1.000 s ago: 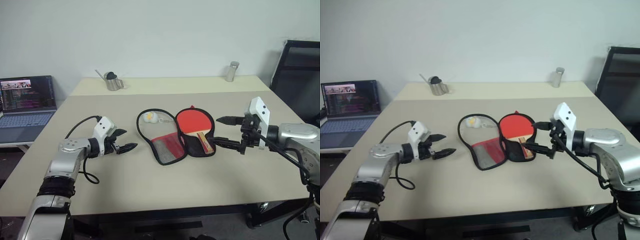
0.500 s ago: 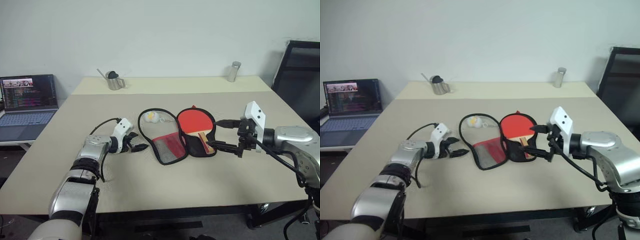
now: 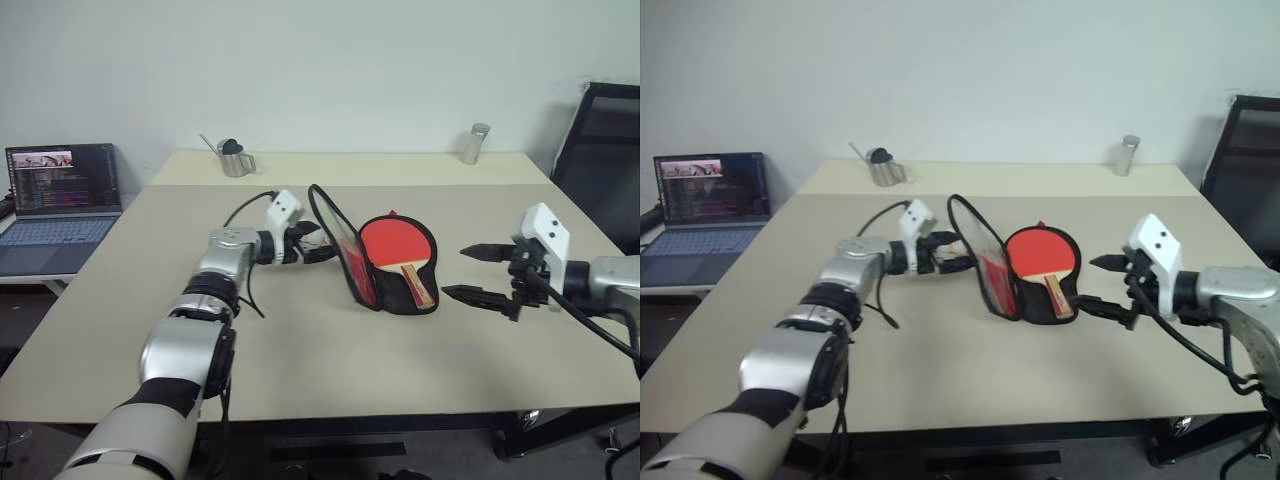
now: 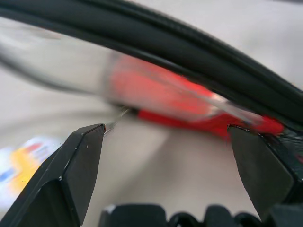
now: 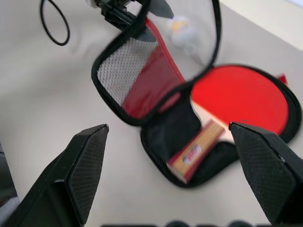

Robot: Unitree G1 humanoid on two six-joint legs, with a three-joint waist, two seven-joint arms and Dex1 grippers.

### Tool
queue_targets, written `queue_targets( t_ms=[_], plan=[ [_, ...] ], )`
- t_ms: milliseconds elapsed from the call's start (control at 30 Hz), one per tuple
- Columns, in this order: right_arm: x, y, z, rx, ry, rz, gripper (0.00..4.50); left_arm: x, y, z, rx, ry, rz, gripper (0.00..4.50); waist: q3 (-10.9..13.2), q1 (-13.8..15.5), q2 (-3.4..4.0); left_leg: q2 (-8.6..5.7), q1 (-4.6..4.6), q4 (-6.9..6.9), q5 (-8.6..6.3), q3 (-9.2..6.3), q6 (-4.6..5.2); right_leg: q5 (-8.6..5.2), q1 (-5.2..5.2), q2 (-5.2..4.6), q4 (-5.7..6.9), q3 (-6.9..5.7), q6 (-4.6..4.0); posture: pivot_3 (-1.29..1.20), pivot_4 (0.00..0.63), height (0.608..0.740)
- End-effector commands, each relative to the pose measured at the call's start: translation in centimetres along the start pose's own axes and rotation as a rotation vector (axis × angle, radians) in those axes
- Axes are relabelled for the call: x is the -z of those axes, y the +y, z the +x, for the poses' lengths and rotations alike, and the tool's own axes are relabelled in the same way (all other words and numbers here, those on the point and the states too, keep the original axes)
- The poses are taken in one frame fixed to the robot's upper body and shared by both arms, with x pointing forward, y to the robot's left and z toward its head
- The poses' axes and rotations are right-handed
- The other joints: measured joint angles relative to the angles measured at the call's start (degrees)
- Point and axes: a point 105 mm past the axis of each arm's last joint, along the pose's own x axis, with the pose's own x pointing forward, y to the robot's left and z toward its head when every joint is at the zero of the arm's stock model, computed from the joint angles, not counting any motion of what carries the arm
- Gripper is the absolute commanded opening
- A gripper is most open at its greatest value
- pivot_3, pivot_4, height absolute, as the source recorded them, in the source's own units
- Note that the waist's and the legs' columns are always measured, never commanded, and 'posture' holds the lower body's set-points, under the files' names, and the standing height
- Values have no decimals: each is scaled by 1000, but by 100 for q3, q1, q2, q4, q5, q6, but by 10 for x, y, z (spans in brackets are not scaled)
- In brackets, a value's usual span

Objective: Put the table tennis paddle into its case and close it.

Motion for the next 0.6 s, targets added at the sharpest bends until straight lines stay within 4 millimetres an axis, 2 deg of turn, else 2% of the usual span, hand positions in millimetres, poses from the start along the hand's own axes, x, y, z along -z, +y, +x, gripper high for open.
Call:
queue_targets(
  t_ms=[33,167,333,433,600],
  plan=[
    [-11,0,-16,56,-17,-39,4474,-31,-12,23,25,-60,61,4500,1,-3,-2,0,0,0,0,2,0,0,0,0,0,2,0,0,150,740],
    [-6,2,-27,102,3,-19,4474,-43,-32,51,50,-88,58,4500,3,-2,-6,-1,0,-2,0,0,0,0,0,0,-1,1,0,0,150,740],
    [1,5,-33,143,22,1,4474,-48,-49,73,50,-94,57,4500,3,-36,-6,-1,4,-2,0,0,0,0,0,1,0,8,1,0,150,740],
    [3,7,-32,150,23,9,4474,-48,-50,76,37,-96,67,4500,3,-48,-6,-1,8,-3,0,-3,0,0,0,7,3,9,1,0,150,740],
    [7,-2,-25,175,17,15,4474,-39,-42,66,25,-84,74,4500,3,-49,-6,-1,8,-3,0,-1,0,0,0,8,3,9,1,0,150,740]
  ],
)
